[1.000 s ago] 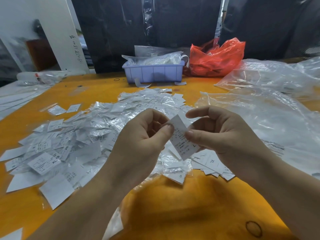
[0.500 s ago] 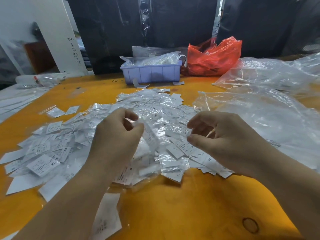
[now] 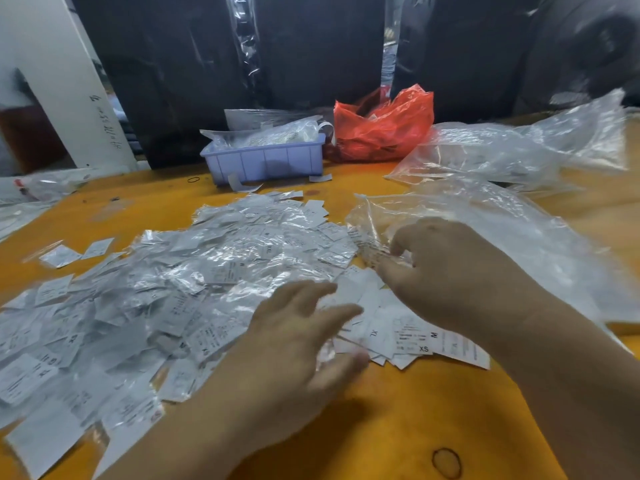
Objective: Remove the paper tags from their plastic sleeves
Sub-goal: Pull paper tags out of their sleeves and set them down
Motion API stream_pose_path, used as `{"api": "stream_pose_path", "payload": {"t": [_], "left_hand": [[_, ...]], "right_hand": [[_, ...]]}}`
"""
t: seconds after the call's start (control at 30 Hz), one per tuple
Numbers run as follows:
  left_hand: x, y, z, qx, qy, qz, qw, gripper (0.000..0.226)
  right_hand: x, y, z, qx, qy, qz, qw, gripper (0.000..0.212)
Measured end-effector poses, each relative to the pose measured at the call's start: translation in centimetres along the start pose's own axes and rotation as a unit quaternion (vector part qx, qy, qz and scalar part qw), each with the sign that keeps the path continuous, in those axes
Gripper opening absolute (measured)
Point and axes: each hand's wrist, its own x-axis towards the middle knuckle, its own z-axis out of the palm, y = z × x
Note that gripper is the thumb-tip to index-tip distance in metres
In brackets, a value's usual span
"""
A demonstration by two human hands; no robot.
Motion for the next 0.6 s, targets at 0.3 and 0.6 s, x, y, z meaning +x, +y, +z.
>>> {"api": "stream_pose_path", "payload": {"t": [0.3,0.6], "left_hand": [[0.6,0.2,0.7,0.054,-0.001,0.040,0.998,0.053],[0.8,0.6,1.1,0.101,0.159,0.129,0.974,0.019]], "right_hand": [[0.8,0.8,0.5,0.018,-0.096,0.044,0.994,0.018],[0.7,1.2,1.0,-0.025,-0.159,0.068,0.985,0.020]]}}
